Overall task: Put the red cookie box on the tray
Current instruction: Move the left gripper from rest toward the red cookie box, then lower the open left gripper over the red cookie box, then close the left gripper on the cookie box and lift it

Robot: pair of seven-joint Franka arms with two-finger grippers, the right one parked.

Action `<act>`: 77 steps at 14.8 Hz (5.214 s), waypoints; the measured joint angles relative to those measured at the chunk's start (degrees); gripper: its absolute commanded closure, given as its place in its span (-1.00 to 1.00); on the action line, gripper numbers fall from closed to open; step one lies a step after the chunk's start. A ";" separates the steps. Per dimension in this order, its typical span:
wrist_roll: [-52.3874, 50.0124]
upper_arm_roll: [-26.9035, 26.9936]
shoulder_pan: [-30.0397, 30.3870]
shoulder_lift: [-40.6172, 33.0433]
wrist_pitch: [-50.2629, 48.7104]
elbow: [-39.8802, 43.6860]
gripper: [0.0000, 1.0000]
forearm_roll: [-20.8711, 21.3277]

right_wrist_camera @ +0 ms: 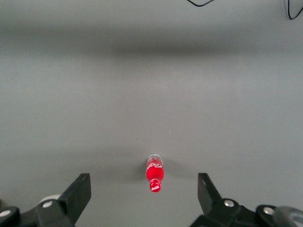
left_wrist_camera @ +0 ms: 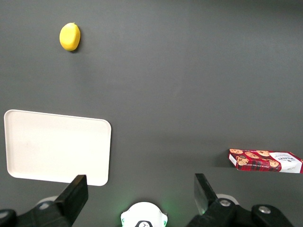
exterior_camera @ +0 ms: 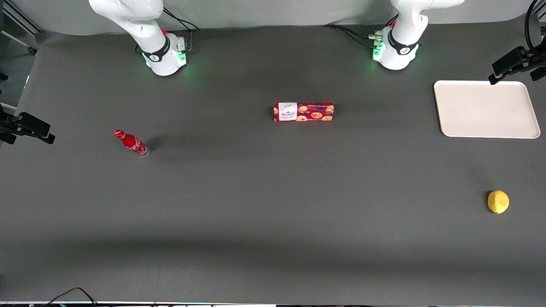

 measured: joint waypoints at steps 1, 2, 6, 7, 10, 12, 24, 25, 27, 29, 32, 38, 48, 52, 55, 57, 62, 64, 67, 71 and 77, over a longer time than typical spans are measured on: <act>0.00 0.00 0.00 0.15 0.00 0.01 -1.00 0.00; 0.00 0.00 0.00 0.19 -0.26 0.02 -1.00 0.00; 0.00 -0.01 0.00 0.18 -1.12 0.60 -1.00 -0.01; -0.02 -0.01 0.00 0.18 -1.12 0.73 -1.00 -0.03; -0.71 -0.02 0.00 0.18 -1.12 0.98 -1.00 -0.03; -1.74 -0.09 0.00 0.19 -1.19 0.98 -1.00 -0.03; -17.54 -6.22 -0.07 -0.71 -10.54 2.17 -1.00 -0.30; -22.90 -8.78 -0.13 -0.89 -11.90 2.52 -1.00 -1.16; -35.53 -13.78 -0.38 -1.17 -13.04 3.17 -1.00 -4.42; -48.68 -18.46 -0.63 -1.02 -13.08 3.18 -1.00 -6.69; -65.70 -23.25 -1.24 -0.20 -10.08 0.36 -1.00 -10.74; -89.44 -32.46 -3.10 0.26 11.80 -17.56 -1.00 -14.28; -107.41 -38.71 -7.30 5.81 48.07 -37.58 -1.00 -13.41; -113.13 -40.45 -9.85 10.83 54.14 -39.94 -1.00 -10.01; -118.92 -40.62 -11.59 14.94 56.95 -40.43 -1.00 -4.05; -121.06 -40.63 -12.47 17.78 58.60 -40.84 -1.00 -1.35; -122.39 -40.62 -13.09 21.77 62.98 -42.77 -1.00 1.39; -122.56 -40.61 -13.27 22.43 63.26 -43.18 -1.00 2.21; -125.47 -40.59 -13.30 23.68 64.70 -43.23 -1.00 5.80; -133.32 -40.58 -13.40 27.07 67.47 -43.33 -0.96 14.37; -135.15 -40.35 -13.42 29.29 68.87 -43.27 0.99 15.93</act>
